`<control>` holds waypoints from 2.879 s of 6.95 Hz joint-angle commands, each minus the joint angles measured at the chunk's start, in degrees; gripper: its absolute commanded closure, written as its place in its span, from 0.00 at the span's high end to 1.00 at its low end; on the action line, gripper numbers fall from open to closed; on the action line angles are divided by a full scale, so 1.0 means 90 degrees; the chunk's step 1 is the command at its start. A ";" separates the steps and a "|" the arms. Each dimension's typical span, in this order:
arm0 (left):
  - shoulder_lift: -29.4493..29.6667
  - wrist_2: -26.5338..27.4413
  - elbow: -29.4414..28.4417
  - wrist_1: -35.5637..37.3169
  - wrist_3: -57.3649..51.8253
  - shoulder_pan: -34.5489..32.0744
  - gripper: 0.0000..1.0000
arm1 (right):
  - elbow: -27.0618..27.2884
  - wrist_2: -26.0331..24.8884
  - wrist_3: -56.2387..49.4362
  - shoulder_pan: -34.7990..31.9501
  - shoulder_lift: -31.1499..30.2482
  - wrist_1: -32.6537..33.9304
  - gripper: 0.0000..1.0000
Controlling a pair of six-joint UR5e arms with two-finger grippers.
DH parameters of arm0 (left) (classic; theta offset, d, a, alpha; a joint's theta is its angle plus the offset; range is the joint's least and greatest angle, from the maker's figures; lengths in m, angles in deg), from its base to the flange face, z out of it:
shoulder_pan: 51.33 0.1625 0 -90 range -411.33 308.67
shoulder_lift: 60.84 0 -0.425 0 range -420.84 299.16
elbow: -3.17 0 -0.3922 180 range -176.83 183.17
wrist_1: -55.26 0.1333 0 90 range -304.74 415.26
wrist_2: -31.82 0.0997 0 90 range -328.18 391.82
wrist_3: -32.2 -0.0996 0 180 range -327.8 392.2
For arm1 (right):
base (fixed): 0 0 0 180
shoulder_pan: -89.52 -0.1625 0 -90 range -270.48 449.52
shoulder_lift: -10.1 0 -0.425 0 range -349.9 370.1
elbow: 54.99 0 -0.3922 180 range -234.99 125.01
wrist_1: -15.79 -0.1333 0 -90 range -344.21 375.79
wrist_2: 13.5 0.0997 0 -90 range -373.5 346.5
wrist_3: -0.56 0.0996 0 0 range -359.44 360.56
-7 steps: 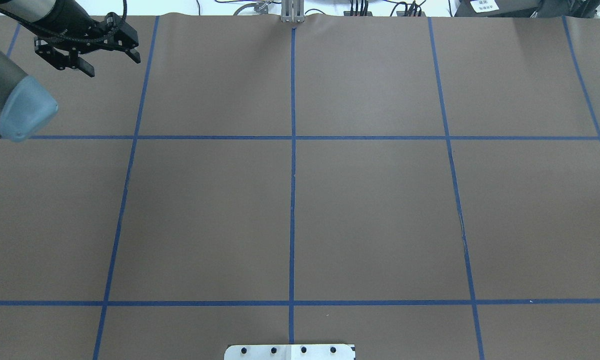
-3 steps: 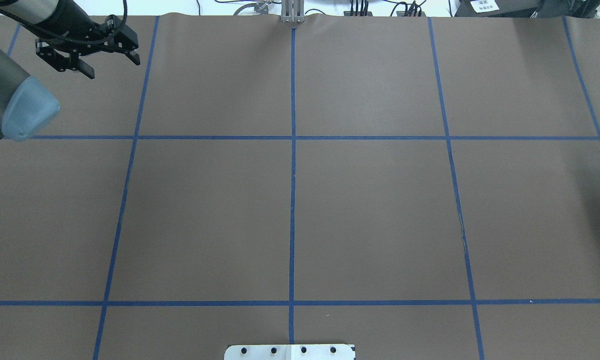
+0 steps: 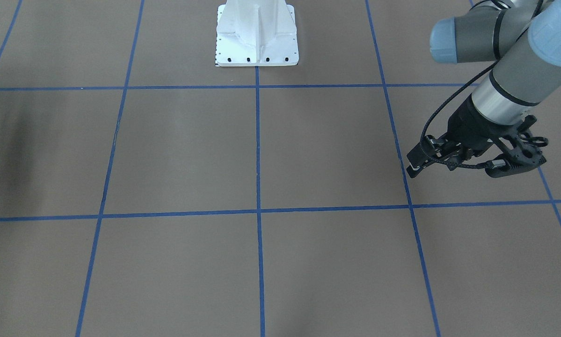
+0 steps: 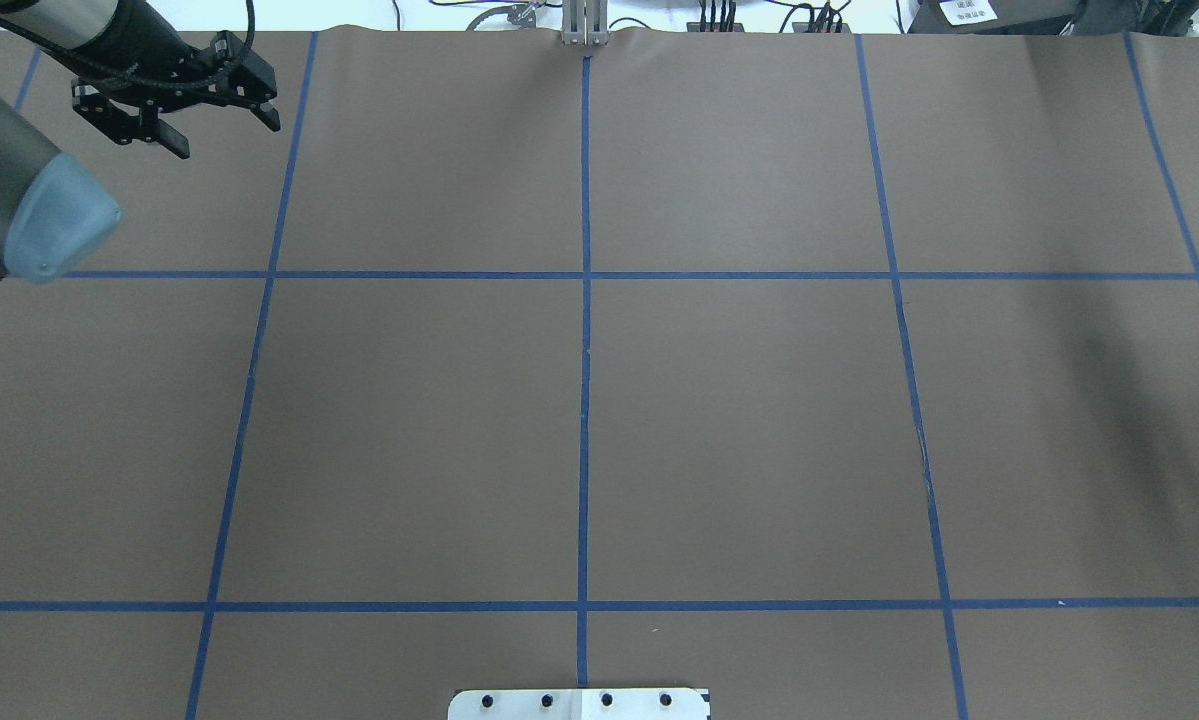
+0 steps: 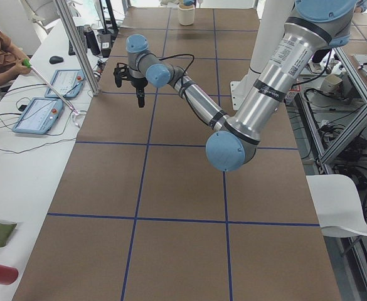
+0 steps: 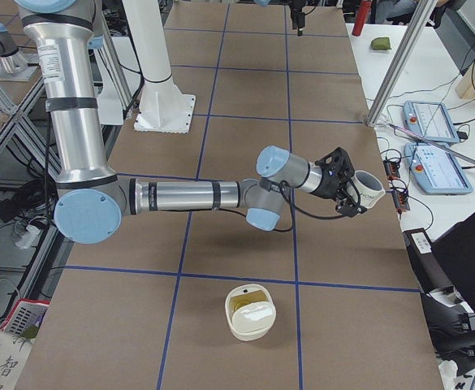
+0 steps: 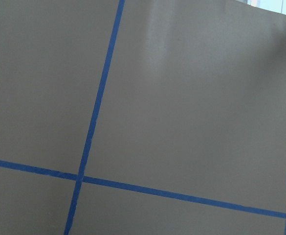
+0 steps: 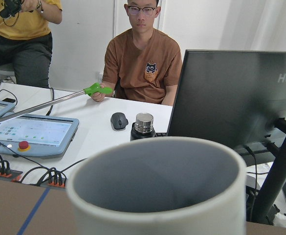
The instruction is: Left arm hands cup to right arm to dump lemon
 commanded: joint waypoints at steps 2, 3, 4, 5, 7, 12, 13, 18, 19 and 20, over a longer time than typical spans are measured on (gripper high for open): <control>0.0063 -0.0064 0.0005 0.0056 0.0073 0.0002 1.00 | 0.0918 -0.1575 -0.0615 0.1543 0.0622 0.1972 0.00; 0.0064 -0.0287 -0.0005 0.0056 0.0103 0.0127 1.00 | 0.1386 -0.2257 -0.0616 0.2254 0.0681 0.2695 0.00; 0.0122 -0.0328 -0.0044 0.0066 0.0123 0.0225 1.00 | 0.1701 -0.2603 -0.0548 0.2773 0.0991 0.3369 0.04; 0.0171 -0.0328 -0.0054 0.0018 0.0239 0.0342 1.00 | 0.1868 -0.2616 -0.0528 0.3001 0.1255 0.3850 0.16; 0.1074 -0.0338 -0.0500 0.0066 0.0764 0.0460 1.00 | 0.1947 -0.2955 -0.0518 0.3508 0.1550 0.3952 0.31; 0.2378 -0.0923 -0.1196 -0.0012 0.1851 0.0802 1.00 | 0.2075 -0.5484 -0.0489 0.5258 0.1980 0.4157 0.41; 0.2562 -0.0972 -0.1448 -0.0186 0.1996 0.0812 1.00 | 0.2065 -0.5680 -0.0489 0.5423 0.2019 0.4167 0.41; 0.2984 -0.0973 -0.2212 -0.2043 0.3179 0.1358 1.00 | 0.2016 -0.5721 -0.0459 0.5474 0.2107 0.4177 0.40; 0.3061 -0.0963 -0.2222 -0.2033 0.3199 0.1494 1.00 | 0.2016 -0.5721 -0.0450 0.5464 0.2117 0.4167 0.40; 0.3082 -0.0963 -0.2222 -0.2053 0.3257 0.1592 0.97 | 0.2016 -0.5721 -0.0353 0.5464 0.2155 0.4177 0.40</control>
